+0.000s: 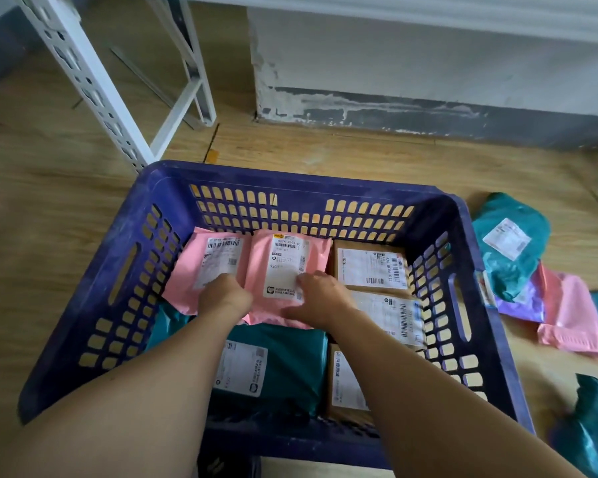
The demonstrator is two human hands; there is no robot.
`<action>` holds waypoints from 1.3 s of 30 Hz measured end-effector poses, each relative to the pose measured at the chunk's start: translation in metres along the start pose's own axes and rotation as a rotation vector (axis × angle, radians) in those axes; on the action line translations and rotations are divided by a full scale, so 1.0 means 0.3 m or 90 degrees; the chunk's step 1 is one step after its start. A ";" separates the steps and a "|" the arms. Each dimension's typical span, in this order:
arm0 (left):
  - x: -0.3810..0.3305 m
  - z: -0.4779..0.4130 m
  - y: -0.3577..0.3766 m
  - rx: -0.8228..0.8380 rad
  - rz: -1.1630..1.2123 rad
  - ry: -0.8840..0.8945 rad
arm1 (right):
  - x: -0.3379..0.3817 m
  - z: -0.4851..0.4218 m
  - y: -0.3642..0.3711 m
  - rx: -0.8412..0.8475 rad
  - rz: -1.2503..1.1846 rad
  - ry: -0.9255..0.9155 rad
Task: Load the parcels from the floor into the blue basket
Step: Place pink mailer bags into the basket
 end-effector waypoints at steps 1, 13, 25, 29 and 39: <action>-0.006 0.006 -0.006 -0.010 -0.027 0.019 | 0.002 -0.003 0.017 0.011 0.016 -0.002; -0.066 -0.012 0.074 0.048 -0.190 0.295 | -0.020 -0.039 0.014 -0.066 0.160 -0.065; -0.041 -0.076 0.126 0.158 -0.192 0.286 | -0.028 -0.133 0.090 -0.037 0.188 -0.027; -0.039 -0.097 0.139 0.146 -0.180 0.278 | -0.021 -0.145 0.094 -0.036 0.185 -0.020; -0.037 -0.098 0.132 0.140 -0.163 0.262 | -0.023 -0.111 0.061 -0.002 0.162 -0.046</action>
Point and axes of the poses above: each hand's wrist, its own z-axis away from the middle knuckle, its own y-axis out of the palm, x = y × z, the point moved 5 cm from there along -z, towards the middle knuckle, and after that the axes turned 8 degrees about y, right-handed, at the moved point
